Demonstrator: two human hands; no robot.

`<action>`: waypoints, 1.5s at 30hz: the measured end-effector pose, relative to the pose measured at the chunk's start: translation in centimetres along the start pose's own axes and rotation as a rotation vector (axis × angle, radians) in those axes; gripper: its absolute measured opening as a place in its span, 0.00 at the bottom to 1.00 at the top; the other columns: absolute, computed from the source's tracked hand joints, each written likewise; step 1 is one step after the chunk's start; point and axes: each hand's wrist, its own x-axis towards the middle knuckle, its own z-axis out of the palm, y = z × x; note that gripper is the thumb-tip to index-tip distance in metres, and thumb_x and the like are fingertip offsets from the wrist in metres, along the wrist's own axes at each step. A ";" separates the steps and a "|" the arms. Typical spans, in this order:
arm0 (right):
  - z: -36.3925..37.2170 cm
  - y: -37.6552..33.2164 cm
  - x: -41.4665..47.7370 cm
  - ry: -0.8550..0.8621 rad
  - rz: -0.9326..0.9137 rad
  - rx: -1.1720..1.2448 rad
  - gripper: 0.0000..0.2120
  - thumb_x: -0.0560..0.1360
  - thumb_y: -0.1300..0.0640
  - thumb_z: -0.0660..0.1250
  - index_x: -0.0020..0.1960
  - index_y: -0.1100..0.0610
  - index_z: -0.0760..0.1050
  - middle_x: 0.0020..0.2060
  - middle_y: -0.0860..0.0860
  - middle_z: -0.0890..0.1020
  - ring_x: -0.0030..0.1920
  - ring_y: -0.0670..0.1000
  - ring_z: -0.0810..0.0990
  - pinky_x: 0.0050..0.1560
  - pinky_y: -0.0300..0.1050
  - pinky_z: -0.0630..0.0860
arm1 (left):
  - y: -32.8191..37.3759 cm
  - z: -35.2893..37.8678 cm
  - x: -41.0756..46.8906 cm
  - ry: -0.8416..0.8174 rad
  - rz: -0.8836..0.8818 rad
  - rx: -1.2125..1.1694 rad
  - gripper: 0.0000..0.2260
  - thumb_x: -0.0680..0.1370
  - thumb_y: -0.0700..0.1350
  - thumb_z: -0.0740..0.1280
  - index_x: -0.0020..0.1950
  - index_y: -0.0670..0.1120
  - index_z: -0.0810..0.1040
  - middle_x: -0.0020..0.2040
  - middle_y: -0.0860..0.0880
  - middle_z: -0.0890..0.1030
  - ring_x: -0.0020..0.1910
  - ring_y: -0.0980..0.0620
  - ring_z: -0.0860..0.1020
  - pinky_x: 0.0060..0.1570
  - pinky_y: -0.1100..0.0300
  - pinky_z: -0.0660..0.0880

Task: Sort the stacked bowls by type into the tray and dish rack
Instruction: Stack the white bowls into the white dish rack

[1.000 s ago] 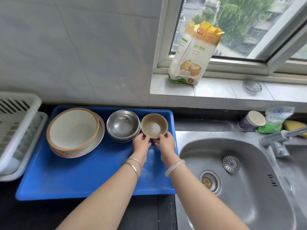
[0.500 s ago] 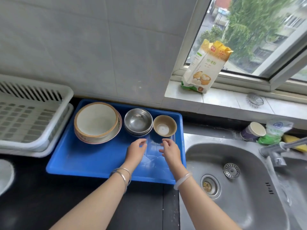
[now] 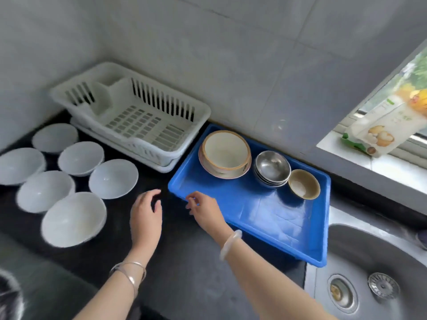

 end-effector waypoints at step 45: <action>15.5 -14.8 1.5 -0.147 -0.014 -0.096 0.08 0.73 0.65 0.62 0.47 0.58 0.78 0.31 0.47 0.78 0.36 0.51 0.85 0.44 0.51 0.83 | -15.2 -11.9 0.0 0.370 -0.706 -0.828 0.13 0.81 0.47 0.52 0.59 0.50 0.75 0.55 0.48 0.78 0.56 0.47 0.76 0.61 0.50 0.72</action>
